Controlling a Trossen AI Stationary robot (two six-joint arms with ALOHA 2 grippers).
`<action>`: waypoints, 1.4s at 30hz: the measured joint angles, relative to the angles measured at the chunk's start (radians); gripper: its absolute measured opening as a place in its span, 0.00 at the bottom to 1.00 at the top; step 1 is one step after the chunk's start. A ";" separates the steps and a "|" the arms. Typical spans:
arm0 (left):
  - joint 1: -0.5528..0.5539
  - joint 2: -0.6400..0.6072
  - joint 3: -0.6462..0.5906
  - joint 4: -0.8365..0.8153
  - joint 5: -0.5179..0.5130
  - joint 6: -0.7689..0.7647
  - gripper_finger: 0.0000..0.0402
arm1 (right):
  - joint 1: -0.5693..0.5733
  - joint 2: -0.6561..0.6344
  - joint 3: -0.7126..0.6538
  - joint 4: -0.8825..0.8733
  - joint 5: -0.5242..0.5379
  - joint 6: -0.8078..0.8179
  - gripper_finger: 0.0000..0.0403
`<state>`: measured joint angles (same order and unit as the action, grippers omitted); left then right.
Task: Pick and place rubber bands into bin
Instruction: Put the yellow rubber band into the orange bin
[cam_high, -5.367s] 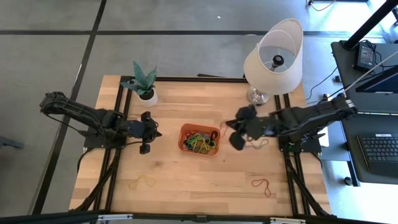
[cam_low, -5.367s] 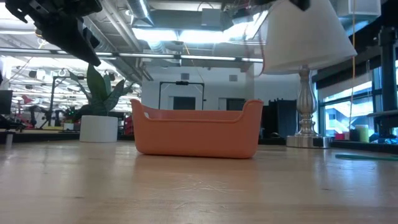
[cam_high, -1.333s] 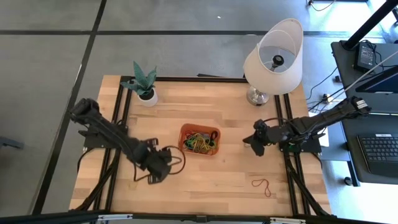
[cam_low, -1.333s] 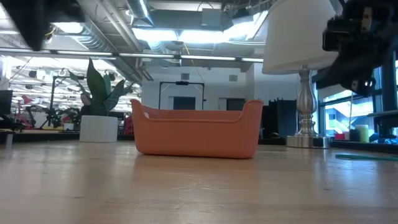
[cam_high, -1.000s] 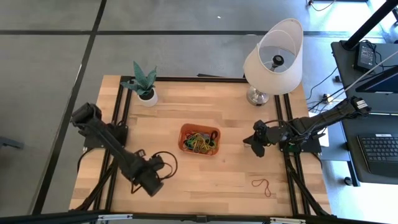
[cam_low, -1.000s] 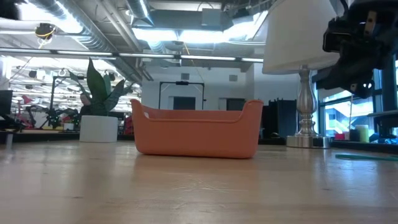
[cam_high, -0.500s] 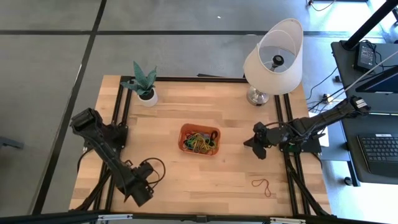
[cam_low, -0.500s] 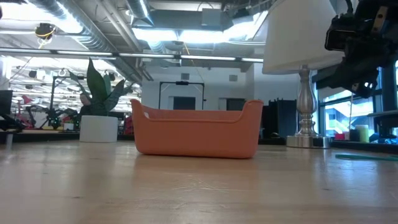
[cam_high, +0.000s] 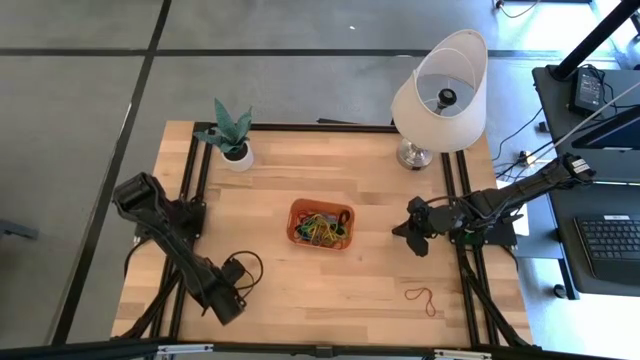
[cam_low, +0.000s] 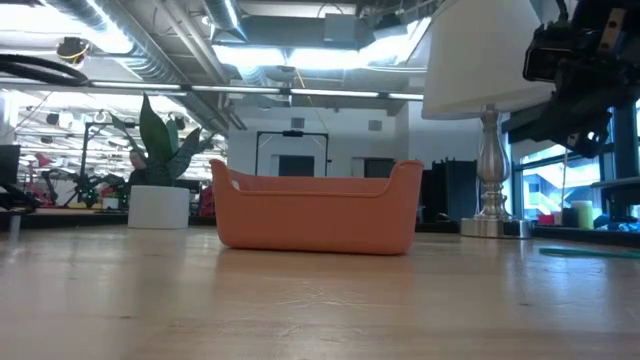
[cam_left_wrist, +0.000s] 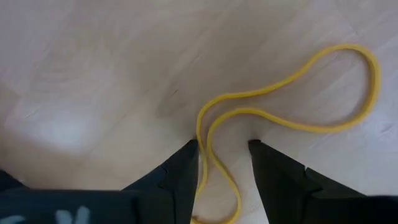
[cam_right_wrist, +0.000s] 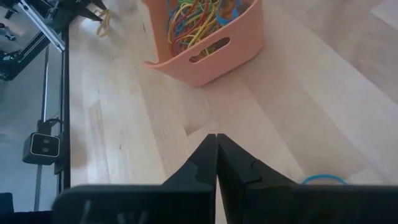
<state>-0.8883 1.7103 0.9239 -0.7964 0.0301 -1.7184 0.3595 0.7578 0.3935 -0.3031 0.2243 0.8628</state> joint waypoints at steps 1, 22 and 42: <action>0.000 -0.003 -0.013 0.019 0.003 0.001 0.35 | 0.000 0.000 0.000 0.000 0.000 0.004 0.02; 0.000 0.006 0.207 -0.236 -0.009 -0.023 0.00 | 0.000 0.000 0.000 0.007 0.002 -0.008 0.02; 0.240 0.003 0.661 -0.725 -0.412 0.449 0.00 | 0.000 0.000 0.000 0.007 0.016 0.023 0.02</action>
<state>-0.6488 1.7138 1.5851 -1.5212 -0.3824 -1.2692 0.3595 0.7582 0.3939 -0.2958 0.2399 0.8856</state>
